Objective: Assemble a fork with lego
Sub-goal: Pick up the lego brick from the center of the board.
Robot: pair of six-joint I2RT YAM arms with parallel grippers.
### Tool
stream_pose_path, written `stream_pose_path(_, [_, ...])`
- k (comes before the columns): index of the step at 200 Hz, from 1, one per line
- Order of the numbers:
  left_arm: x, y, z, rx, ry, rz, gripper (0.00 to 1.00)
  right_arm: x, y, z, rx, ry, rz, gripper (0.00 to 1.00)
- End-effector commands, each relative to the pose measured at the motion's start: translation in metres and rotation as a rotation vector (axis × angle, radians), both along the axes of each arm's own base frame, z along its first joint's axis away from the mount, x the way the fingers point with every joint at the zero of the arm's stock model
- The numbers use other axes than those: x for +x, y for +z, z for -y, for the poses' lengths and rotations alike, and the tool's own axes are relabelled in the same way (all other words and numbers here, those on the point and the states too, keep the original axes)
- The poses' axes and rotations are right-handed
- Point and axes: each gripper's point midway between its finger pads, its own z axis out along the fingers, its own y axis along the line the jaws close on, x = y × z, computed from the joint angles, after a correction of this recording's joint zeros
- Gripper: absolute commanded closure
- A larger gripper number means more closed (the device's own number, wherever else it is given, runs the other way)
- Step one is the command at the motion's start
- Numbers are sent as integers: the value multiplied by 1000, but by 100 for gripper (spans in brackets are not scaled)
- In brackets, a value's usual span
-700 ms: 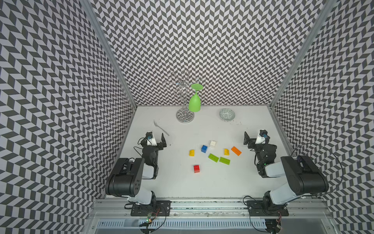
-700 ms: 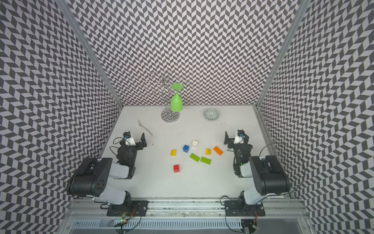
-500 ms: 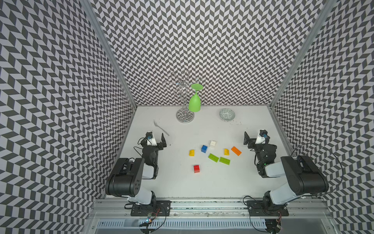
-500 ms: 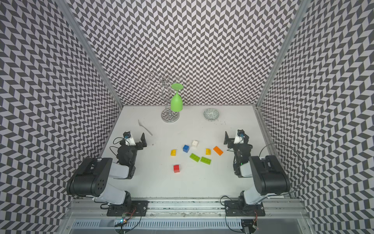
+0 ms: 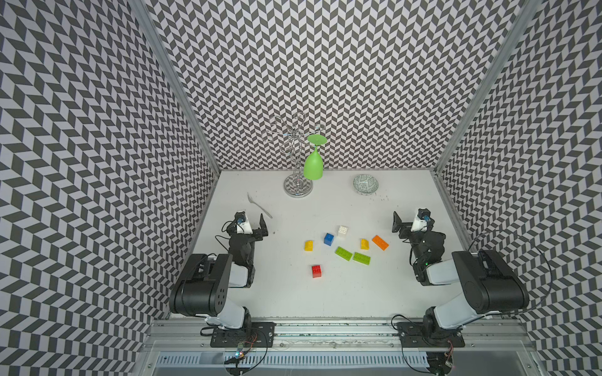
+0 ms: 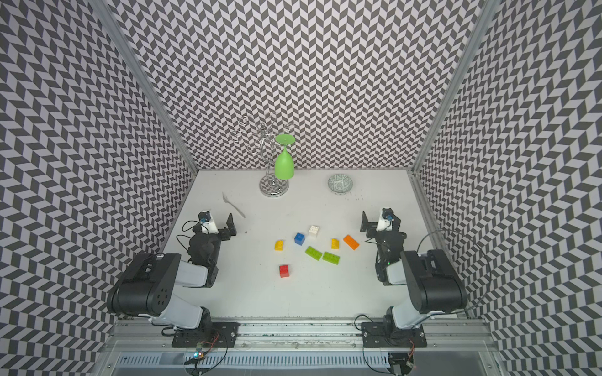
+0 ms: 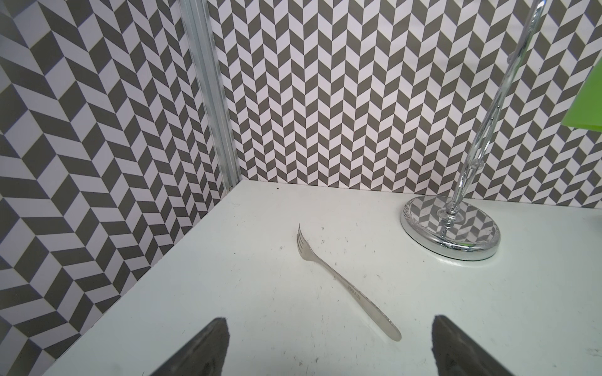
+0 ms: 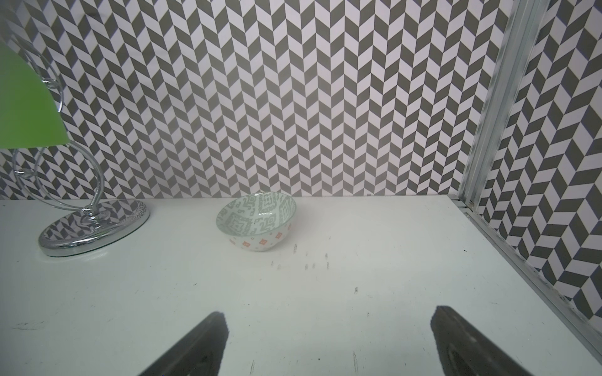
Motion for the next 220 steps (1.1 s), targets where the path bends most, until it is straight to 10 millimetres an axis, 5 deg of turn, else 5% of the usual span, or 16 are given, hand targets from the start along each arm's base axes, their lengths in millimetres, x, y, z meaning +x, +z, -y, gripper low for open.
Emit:
stream_pose_path(1, [5,9,0,4,0,30,2,1,9,2,4,-7,37,1])
stream_pose_path(44, [4,46,7,51,57,41,2,-1,27,-8,-28,49,46,1])
stream_pose_path(56, [5,71,8,39,55,98,2,6,33,-9,-33,50,24,3])
stream_pose_path(76, [9,120,26,27,-52,192,1,14,55,-17,-55,66,15,4])
stream_pose_path(111, [20,176,61,23,-246,195,1,34,93,-45,-116,179,-69,4])
stream_pose_path(142, [11,217,93,-51,-431,241,1,30,133,-63,-183,267,-115,3])
stream_pose_path(182, [-8,232,139,62,-618,172,2,27,153,-87,-239,409,-312,2])
stream_pose_path(220, [-36,230,168,183,-742,128,2,20,119,-93,-353,389,-571,3])
